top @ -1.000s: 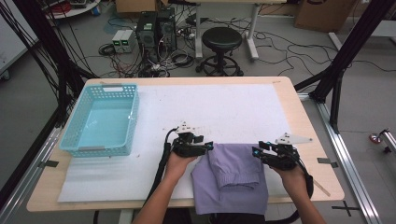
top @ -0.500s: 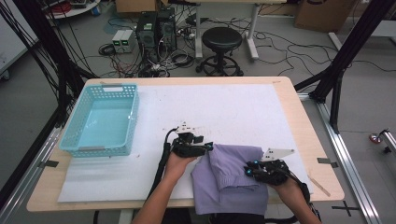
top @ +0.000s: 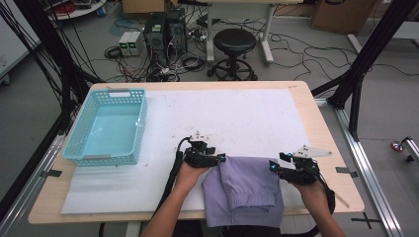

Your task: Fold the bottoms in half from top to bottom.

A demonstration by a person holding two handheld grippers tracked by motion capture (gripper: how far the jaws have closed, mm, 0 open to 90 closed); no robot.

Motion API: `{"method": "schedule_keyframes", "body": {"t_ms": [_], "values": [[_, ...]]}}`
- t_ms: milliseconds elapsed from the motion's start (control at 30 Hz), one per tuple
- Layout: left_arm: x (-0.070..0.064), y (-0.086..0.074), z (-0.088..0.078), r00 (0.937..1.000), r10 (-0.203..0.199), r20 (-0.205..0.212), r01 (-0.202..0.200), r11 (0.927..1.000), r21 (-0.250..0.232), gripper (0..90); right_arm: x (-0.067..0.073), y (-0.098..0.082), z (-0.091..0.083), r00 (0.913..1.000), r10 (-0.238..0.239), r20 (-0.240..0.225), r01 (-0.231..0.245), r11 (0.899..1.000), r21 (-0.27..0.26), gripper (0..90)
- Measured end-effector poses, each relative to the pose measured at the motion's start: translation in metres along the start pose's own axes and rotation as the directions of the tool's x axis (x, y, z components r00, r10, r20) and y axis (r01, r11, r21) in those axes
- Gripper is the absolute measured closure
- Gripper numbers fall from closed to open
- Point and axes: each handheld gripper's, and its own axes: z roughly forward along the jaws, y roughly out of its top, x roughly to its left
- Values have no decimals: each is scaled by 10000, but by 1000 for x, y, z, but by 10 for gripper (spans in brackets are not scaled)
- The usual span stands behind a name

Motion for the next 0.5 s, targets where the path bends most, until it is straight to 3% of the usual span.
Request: {"method": "schedule_keyframes", "body": {"t_ms": [100,200,233,300,400,500], "values": [[0,-1,1,10000,-41,-37,42,9994,357,567,-9,0,18,9984,432,352,-458,9960,761,417],[-2,-2,1,9999,-102,-78,106,9981,612,797,-12,-5,29,9991,419,97,-428,9899,1352,538],[-2,-3,0,9998,-204,-48,207,9977,644,834,-11,-7,30,9994,308,129,-321,9919,1229,575],[-1,-3,0,9989,-469,63,464,9970,626,859,-12,-8,27,9988,464,-176,-438,9909,1271,781],[0,-1,-5,9980,-626,84,623,9976,315,866,-14,-5,25,9978,487,-445,-423,9899,1352,833],[3,7,-13,9983,-570,99,571,9983,-76,866,-12,1,23,9980,408,-474,-362,9948,954,837]]}}
